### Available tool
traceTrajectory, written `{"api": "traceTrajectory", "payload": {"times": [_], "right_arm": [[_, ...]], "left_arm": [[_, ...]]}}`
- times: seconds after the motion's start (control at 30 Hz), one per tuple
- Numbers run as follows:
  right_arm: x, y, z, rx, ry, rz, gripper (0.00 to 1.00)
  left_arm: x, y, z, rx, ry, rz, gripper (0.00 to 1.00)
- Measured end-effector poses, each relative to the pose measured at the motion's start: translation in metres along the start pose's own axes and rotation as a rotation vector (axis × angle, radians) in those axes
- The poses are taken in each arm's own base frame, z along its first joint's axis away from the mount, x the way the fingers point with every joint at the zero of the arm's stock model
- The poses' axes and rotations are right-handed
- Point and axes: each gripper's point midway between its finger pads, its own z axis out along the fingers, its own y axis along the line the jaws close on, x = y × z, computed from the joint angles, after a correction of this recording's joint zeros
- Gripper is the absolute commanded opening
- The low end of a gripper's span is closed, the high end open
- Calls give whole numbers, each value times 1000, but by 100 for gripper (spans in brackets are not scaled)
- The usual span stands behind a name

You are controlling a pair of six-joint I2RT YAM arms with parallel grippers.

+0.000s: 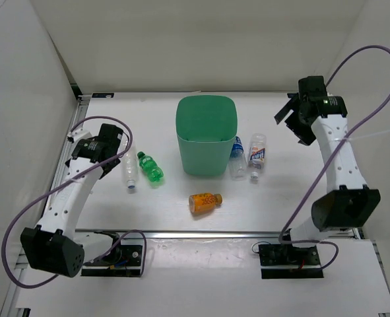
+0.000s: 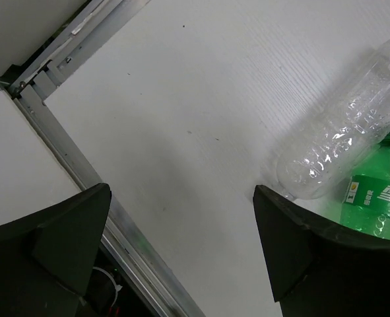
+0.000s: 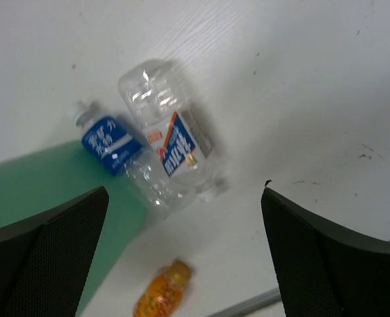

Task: Put the plastic bottles in the bin

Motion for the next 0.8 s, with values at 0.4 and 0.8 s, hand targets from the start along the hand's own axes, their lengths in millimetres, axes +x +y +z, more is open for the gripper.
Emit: {"api": "traceTrajectory", "payload": {"times": [0.4,0.8], "right_arm": [[28,23,1,-148,142,-272,100],[54,58,101,-113,363,-354,100]], "left_arm": [[4,-6,-3,48,-14,26,100],[20,15,-8,135,-45,23,100]]}}
